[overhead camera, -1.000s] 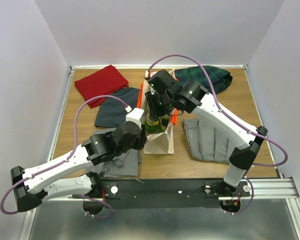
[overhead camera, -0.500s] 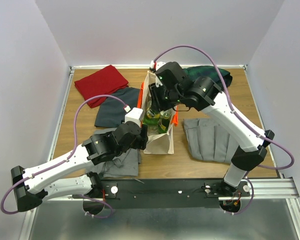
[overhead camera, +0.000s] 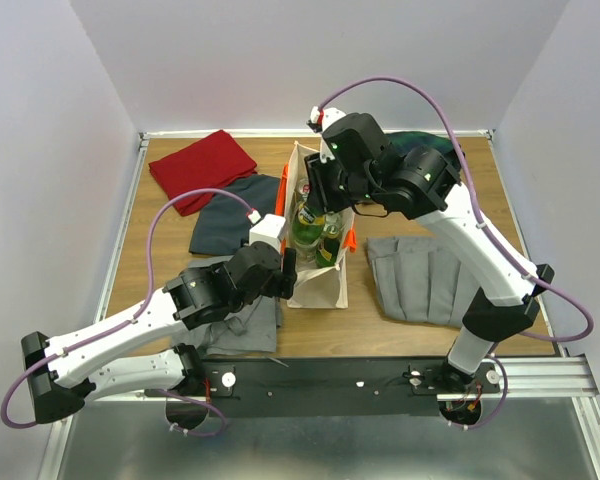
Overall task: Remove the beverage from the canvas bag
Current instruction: Take out the drink from the canvas bag.
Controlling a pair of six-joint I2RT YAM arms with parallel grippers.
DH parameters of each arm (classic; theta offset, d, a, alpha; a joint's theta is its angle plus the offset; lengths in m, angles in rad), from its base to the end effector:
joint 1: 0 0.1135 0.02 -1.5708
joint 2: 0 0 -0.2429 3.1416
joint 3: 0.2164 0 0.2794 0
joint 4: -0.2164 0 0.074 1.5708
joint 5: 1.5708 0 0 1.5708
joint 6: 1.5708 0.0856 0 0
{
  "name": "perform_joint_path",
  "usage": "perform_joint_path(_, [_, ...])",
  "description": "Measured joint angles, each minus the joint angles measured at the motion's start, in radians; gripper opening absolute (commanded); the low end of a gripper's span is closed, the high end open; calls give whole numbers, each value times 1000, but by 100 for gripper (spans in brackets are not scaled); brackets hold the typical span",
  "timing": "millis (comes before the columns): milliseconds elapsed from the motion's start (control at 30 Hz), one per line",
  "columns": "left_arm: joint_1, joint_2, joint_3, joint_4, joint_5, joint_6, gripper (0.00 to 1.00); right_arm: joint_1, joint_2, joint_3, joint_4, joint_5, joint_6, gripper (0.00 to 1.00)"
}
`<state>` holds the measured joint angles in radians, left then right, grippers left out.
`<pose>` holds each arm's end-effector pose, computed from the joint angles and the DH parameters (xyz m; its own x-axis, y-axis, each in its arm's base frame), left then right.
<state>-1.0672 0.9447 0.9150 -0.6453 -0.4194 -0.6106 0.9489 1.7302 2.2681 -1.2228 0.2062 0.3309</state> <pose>0.1613 -0.2206 0.2671 -0.6178 0.0361 -0.7855 0.3568 0.9030 -0.2391 0.2382 0.3022 0.4448 -0.5770 -0.2591 -0.7745 -0.5453 0.8282 0.1291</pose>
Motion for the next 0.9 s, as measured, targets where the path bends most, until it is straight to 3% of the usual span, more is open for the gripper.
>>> perform_joint_path(533, [0, 14, 27, -9, 0, 21, 72, 0, -2, 53, -14, 171, -18, 1])
perform_joint_path(733, [0, 18, 27, -10, -8, 24, 78, 0, -18, 58, -5, 265, -37, 1])
perform_joint_path(833, [0, 19, 27, -9, -13, 24, 91, 0, -30, 54, 16, 307, -54, 1])
perform_joint_path(900, [0, 19, 27, -9, -17, 24, 87, 0, -44, 53, 34, 336, -68, 1])
